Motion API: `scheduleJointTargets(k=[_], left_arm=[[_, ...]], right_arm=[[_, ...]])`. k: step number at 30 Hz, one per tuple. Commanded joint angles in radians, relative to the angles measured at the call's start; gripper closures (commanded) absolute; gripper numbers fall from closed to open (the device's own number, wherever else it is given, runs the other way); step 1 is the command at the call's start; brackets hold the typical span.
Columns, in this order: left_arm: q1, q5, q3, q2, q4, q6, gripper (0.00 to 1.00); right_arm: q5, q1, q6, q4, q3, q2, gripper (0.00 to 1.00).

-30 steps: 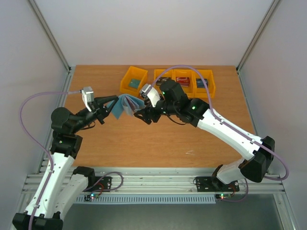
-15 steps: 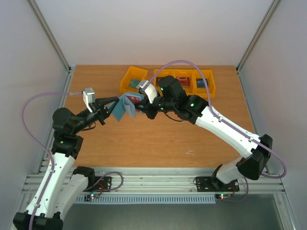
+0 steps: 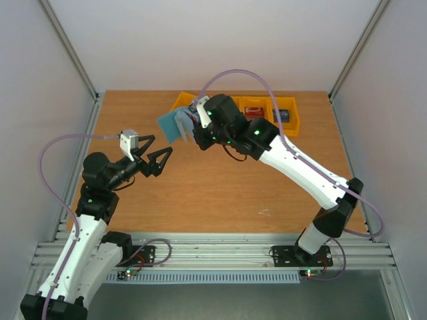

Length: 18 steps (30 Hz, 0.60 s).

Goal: Take the credit cards out of the card holder

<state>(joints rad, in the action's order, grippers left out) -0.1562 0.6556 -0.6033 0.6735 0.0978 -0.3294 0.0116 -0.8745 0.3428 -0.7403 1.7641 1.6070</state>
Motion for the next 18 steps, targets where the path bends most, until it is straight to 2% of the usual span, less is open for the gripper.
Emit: scheduleJointTargets(k=[1,3,6,14,16,18], left_arm=[[0.004,-0.043,0.013,-0.011,-0.023,0.065,0.01],[0.004,-0.027,0.014,-0.005,-0.031,0.068,0.01],[0.004,-0.024,0.021,0.000,-0.047,0.070,0.01],[0.007,-0.133,0.038,-0.004,-0.093,0.066,0.01],[0.014,-0.176,0.045,-0.007,-0.124,0.061,0.01],[0.026,-0.190,0.053,-0.017,-0.130,0.078,0.01]], right_arm=[[-0.382,-0.111,0.001,-0.207,0.174,0.101,0.99],[-0.415,-0.145,0.018,-0.277,0.273,0.173,0.99],[-0.379,-0.167,0.013,-0.328,0.363,0.240,0.99],[-0.130,-0.192,0.073,-0.244,0.353,0.237,0.99],[-0.091,-0.181,0.099,-0.223,0.326,0.209,0.99],[0.018,-0.151,0.118,-0.215,0.300,0.177,0.99]])
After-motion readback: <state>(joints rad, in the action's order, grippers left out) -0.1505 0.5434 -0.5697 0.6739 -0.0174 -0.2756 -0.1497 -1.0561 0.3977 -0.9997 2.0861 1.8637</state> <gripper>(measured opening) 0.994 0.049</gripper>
